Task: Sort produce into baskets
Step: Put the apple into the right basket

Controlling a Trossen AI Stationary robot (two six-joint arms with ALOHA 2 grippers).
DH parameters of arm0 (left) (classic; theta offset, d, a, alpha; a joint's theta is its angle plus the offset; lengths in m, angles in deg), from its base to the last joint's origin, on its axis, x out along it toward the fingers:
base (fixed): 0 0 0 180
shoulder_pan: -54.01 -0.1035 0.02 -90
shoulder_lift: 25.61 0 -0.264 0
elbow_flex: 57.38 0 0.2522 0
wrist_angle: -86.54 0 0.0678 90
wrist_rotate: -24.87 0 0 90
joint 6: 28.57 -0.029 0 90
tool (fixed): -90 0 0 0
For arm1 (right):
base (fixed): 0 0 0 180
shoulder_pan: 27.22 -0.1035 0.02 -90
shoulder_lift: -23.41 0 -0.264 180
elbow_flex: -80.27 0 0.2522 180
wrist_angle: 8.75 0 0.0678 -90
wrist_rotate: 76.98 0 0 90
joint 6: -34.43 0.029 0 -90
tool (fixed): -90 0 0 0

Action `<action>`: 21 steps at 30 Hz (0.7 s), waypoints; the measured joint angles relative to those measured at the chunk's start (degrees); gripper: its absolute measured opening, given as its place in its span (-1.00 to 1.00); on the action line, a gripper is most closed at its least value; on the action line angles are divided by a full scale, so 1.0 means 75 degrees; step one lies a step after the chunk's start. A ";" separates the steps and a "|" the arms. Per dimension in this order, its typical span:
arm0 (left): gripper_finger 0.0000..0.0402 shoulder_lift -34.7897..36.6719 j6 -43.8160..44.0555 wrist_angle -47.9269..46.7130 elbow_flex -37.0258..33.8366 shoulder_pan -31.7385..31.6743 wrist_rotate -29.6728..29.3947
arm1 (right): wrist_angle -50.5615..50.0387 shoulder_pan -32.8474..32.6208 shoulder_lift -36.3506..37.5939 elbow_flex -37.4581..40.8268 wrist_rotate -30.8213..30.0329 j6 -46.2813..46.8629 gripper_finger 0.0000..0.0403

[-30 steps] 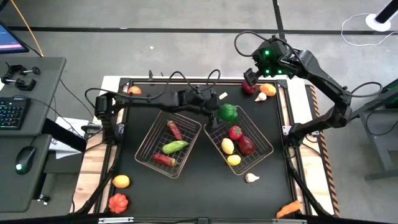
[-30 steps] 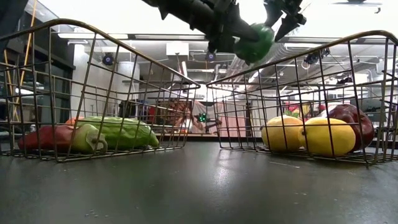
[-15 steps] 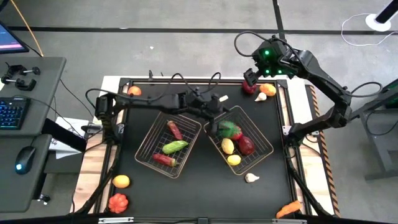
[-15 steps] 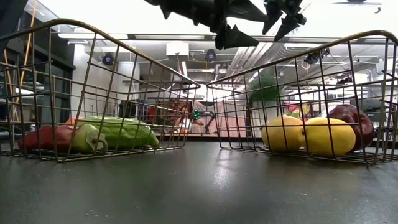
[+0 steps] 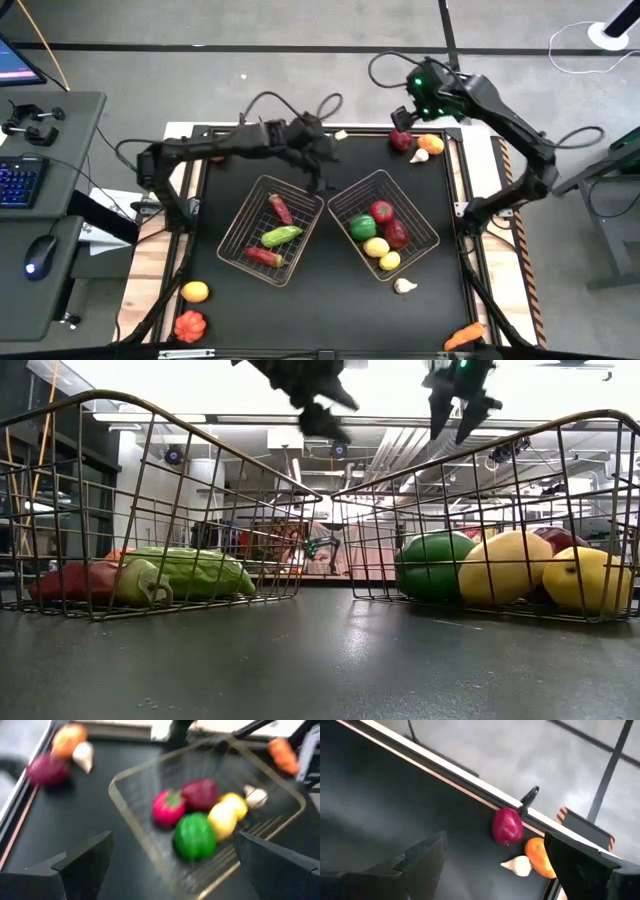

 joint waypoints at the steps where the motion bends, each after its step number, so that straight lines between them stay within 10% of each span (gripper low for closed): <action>1: 0.99 0.0116 0.0054 -0.0166 -0.0148 -0.0153 0.0003 | 0.0022 0.0174 -0.0170 0.0000 0.0156 -0.0136 0.63; 21: 0.99 0.3597 0.3632 0.1096 -0.4139 -0.1429 -0.0535 | 0.0378 0.2591 -0.3371 0.0000 0.1994 -0.1639 0.63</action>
